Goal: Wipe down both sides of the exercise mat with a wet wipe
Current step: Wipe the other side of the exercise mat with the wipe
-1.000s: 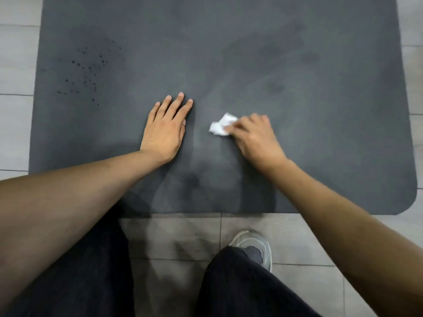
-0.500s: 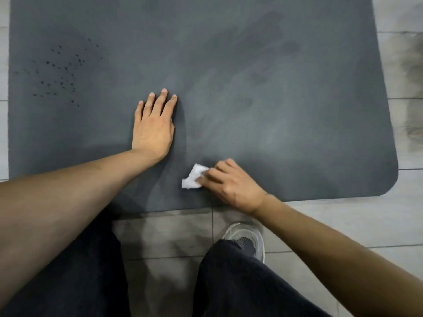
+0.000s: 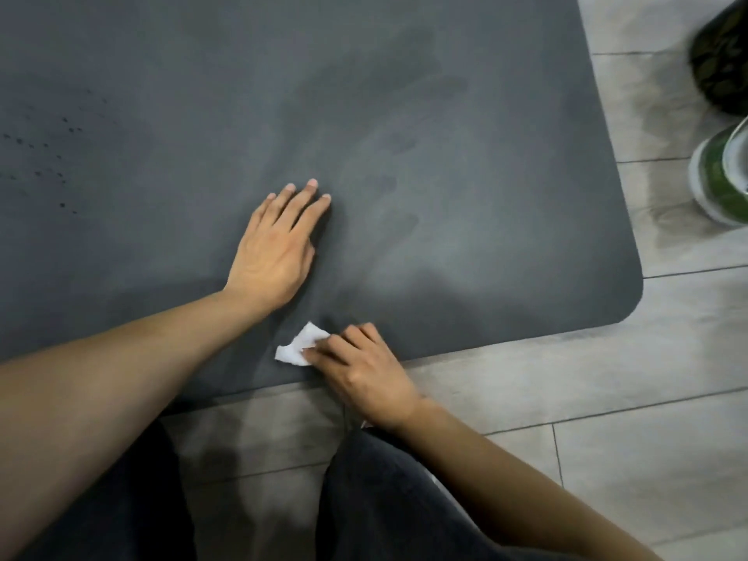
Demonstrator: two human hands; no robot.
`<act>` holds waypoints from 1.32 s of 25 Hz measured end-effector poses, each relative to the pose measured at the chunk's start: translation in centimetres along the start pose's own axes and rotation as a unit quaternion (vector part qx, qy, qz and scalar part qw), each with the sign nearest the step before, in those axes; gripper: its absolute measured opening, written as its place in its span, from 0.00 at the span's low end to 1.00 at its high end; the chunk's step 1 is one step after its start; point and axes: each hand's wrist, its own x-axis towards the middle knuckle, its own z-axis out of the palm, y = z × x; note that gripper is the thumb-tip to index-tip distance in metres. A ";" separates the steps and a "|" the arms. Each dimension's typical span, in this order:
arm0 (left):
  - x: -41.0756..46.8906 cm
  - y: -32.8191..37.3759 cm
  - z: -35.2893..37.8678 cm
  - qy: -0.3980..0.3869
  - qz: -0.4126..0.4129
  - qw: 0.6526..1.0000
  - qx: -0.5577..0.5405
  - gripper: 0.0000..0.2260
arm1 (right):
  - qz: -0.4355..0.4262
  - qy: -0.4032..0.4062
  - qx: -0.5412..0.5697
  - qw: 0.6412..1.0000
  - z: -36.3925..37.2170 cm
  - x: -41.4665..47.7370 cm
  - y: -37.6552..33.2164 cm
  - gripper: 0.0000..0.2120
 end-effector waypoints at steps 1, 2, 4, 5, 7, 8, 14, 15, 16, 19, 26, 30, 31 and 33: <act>0.0 0.9 0.3 -0.003 0.019 1.000 0.002 0.27 | 0.024 0.008 -0.018 1.000 -0.7 -1.0 1.3 0.13; -0.1 1.7 0.6 -0.011 0.036 0.999 0.006 0.27 | 0.081 0.030 -0.041 0.995 -1.6 -2.2 3.1 0.13; -0.7 2.7 1.0 -0.029 0.060 0.998 0.021 0.27 | 0.250 0.101 -0.093 0.959 -3.6 -5.9 7.5 0.14; -0.8 3.1 1.2 -0.037 0.068 0.997 0.031 0.27 | 0.337 0.139 -0.115 0.924 -4.8 -8.0 9.8 0.15; -1.0 3.6 1.5 -0.050 0.072 0.995 0.051 0.27 | 0.467 0.205 -0.108 0.853 -5.9 -10.4 11.8 0.16; -0.9 3.9 1.5 -0.054 0.065 0.995 0.057 0.28 | 0.497 0.229 -0.088 0.832 -5.5 -9.9 11.2 0.17; -0.3 5.5 1.5 -0.033 0.076 0.996 0.027 0.28 | 0.157 0.022 -0.011 0.987 -2.5 -3.2 1.4 0.14; -0.2 5.8 1.5 -0.033 0.102 0.994 0.020 0.31 | 0.160 0.028 -0.029 0.986 -3.0 -4.6 3.5 0.14; -0.2 5.9 1.4 -0.036 0.123 0.992 0.021 0.33 | 0.199 0.067 -0.061 0.976 -3.8 -6.6 6.2 0.14; 0.1 6.2 1.4 -0.063 0.128 0.989 0.032 0.31 | 0.438 0.182 -0.144 0.868 -7.8 -13.9 14.8 0.15; 1.0 6.8 1.0 -0.090 0.101 0.990 0.051 0.25 | 0.458 0.233 -0.077 0.855 -5.5 -6.9 11.0 0.15; 1.3 6.3 0.7 -0.087 0.111 0.988 0.059 0.26 | 0.206 0.107 -0.054 0.971 -3.5 -4.2 6.7 0.13; 1.4 6.4 0.6 -0.088 0.111 0.988 0.061 0.26 | 0.196 0.106 -0.082 0.972 -4.2 -5.4 9.1 0.13; 1.7 6.7 0.4 -0.093 0.108 0.988 0.059 0.26 | 0.287 0.131 -0.148 0.937 -6.1 -8.7 14.2 0.15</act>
